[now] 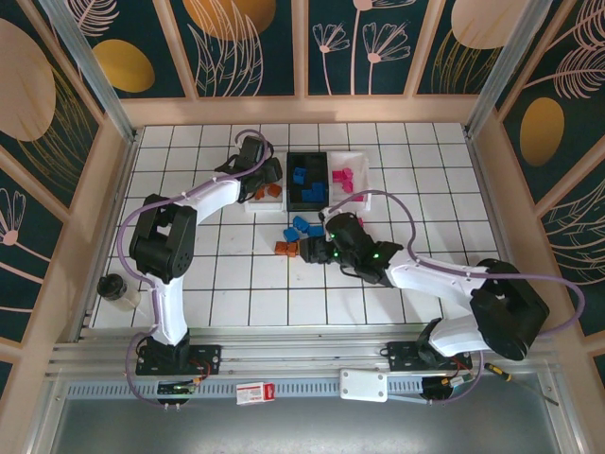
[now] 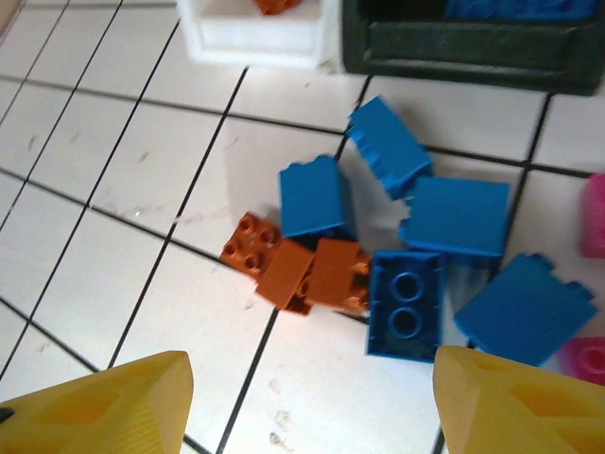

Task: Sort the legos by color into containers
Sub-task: Place the lego in the container, then move the legos to the bottom-center of the table.

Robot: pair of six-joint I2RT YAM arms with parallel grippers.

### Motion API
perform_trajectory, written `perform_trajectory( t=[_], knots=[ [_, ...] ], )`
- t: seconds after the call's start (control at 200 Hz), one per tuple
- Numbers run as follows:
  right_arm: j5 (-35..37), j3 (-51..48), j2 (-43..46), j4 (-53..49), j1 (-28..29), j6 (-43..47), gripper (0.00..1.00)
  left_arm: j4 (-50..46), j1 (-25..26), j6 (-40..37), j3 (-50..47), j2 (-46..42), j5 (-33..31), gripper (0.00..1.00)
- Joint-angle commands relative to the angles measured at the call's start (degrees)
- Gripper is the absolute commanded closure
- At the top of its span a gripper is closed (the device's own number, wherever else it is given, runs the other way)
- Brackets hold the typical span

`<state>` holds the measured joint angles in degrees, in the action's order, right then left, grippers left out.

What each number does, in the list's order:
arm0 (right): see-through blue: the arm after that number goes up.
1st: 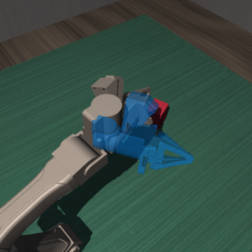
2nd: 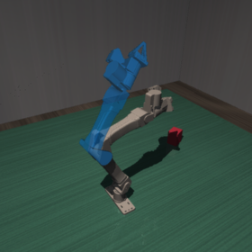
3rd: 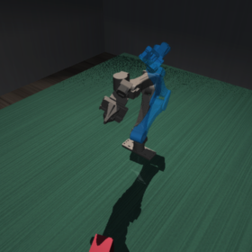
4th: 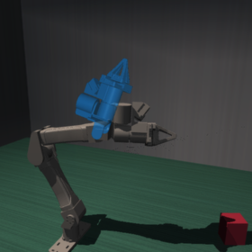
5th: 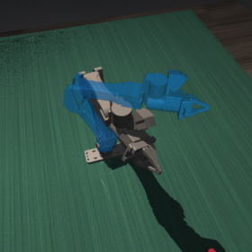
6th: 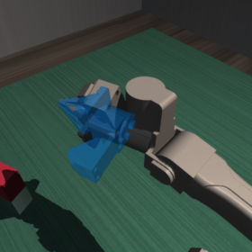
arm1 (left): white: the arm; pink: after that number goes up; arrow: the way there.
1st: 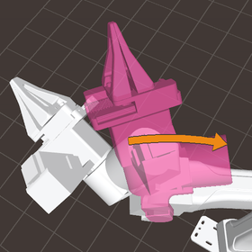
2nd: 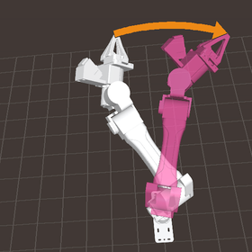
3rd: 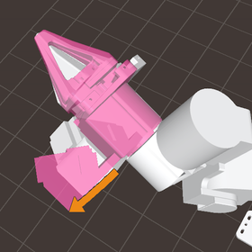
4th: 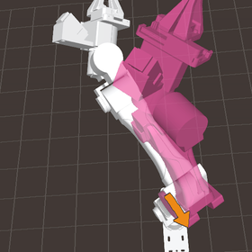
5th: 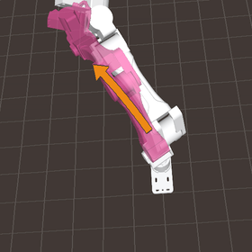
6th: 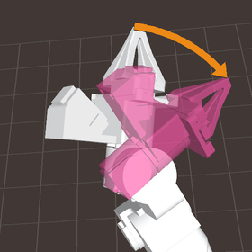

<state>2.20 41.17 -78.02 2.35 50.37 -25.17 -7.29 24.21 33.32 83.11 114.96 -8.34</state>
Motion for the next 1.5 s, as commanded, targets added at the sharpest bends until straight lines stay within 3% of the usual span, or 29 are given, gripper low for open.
perform_trajectory(
  t=[0.0,0.265,0.44,0.706,0.936,1.256,1.411,1.496],
  knots=[
    [0.1,3.0,-2.6,0.0,2.1,1.7,0.32,2.2,0.1,1.5,-2.0,-6.9,4.5,0.25],
    [7.4,8.1,-9.2,-3.5,1.8,2.1,0.33,11.9,1.7,6.4,-21.9,-26.2,11.6,0.01],
    [6.5,13.3,-14.9,-3.8,-1.6,6.1,0.38,14.0,3.4,7.7,-34.9,-36.2,11.5,0.02],
    [4.8,21.1,-24.8,-5.0,-6.1,9.1,0.41,12.4,4.0,8.4,-45.8,-46.8,11.0,0.01],
    [5.9,21.1,-28.8,-7.5,-3.0,9.5,0.45,10.4,4.1,7.9,-49.6,-49.8,8.9,0.01],
    [8.2,11.9,-21.8,-8.2,4.8,4.8,0.56,9.8,4.1,7.4,-51.4,-50.6,8.1,0.01],
    [10.2,11.8,-18.4,-9.8,6.9,4.5,0.56,9.7,4.1,7.4,-51.5,-50.9,8.2,0.01],
    [12.0,12.8,-16.8,-9.6,6.8,4.6,0.48,9.3,4.1,7.3,-51.3,-51.3,8.0,0.01]
  ],
)
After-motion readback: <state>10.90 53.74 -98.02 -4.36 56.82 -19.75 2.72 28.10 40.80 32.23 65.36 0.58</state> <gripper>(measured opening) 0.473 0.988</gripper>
